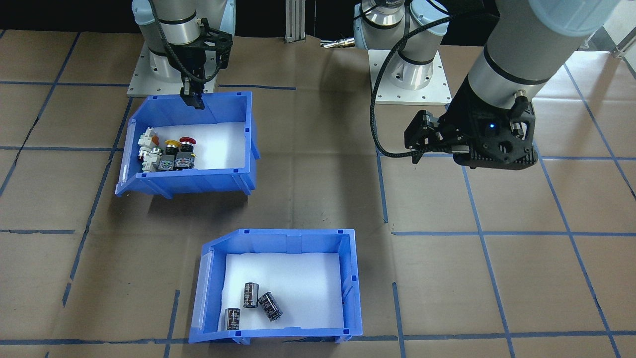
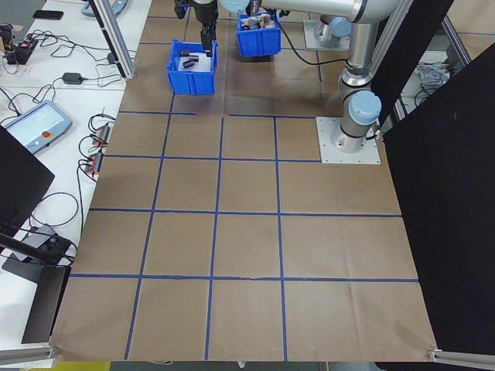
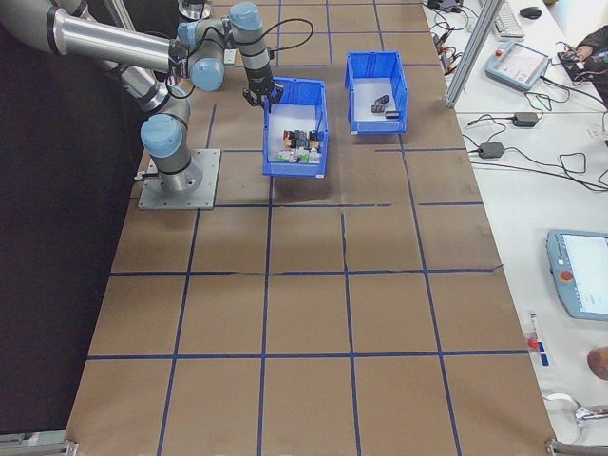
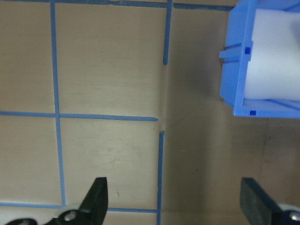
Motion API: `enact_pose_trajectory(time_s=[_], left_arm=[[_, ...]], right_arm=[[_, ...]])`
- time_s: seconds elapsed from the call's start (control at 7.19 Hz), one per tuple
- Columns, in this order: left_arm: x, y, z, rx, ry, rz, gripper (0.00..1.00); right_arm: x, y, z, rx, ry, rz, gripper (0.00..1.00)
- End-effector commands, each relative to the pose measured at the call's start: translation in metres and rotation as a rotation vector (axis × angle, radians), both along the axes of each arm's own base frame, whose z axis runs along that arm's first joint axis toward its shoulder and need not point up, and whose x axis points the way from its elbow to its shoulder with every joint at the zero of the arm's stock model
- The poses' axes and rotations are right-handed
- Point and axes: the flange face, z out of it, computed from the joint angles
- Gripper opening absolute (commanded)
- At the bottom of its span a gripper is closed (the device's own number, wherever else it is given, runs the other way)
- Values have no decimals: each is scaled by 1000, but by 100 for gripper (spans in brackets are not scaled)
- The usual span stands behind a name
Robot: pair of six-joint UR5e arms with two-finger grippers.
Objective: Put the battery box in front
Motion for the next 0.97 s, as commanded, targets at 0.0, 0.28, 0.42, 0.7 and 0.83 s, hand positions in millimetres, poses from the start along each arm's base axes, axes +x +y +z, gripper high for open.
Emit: enact_pose_trajectory(time_s=[0.0,0.28,0.42,0.7,0.83], left_arm=[[-1,73,-9,19,6,64,100],[2,92,-17,10,7,61,100],[5,93,-15,5,-7,64,100],[8,90,-11,-4,-7,70,100],[8,90,-11,-4,-7,70,100]], right_arm=[[28,18,0,-9,-17,-37,4],[40,15,-2,-13,-25,-56,4],[49,8,-9,-19,-30,-53,4],[75,14,-14,-31,-21,-41,4],[93,12,-15,-41,-4,-56,4]])
